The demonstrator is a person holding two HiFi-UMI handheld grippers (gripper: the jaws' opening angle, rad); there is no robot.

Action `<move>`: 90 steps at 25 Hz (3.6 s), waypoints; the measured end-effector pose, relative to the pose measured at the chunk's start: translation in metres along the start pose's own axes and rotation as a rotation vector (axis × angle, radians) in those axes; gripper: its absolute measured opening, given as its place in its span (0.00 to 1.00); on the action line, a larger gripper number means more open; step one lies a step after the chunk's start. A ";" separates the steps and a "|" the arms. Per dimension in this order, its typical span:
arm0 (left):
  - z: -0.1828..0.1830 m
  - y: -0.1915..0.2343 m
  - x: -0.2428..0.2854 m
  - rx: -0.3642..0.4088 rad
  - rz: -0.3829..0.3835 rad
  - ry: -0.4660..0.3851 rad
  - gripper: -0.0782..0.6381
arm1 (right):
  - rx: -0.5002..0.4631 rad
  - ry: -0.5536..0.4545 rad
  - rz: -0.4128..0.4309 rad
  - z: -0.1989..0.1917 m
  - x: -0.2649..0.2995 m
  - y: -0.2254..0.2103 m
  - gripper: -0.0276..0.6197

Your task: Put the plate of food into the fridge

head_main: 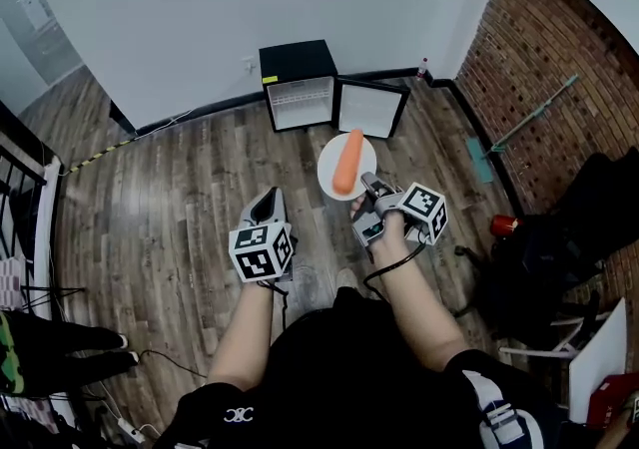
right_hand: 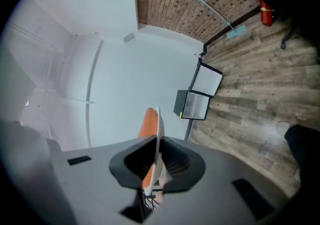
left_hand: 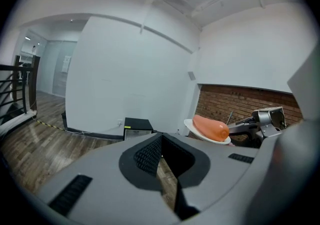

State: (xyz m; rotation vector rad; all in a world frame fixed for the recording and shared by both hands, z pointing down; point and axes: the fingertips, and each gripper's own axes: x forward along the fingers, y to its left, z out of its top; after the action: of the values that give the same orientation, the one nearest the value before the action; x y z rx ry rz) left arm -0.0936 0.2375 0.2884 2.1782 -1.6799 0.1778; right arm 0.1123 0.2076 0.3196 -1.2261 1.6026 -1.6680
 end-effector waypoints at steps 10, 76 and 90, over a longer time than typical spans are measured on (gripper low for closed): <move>0.051 -0.037 0.149 0.038 0.034 -0.008 0.10 | -0.010 0.038 0.020 0.121 0.099 0.008 0.10; 0.041 0.159 0.682 -0.093 -0.098 0.261 0.10 | -0.105 0.229 -0.191 0.284 0.598 -0.144 0.10; -0.189 0.243 0.848 -0.066 -0.049 0.145 0.10 | -0.137 0.252 -0.145 0.282 0.755 -0.410 0.10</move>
State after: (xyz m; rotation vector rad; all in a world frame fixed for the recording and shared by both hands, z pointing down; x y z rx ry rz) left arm -0.0658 -0.5103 0.7930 2.1031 -1.5304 0.2566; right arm 0.0996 -0.5074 0.8726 -1.2660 1.8425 -1.8925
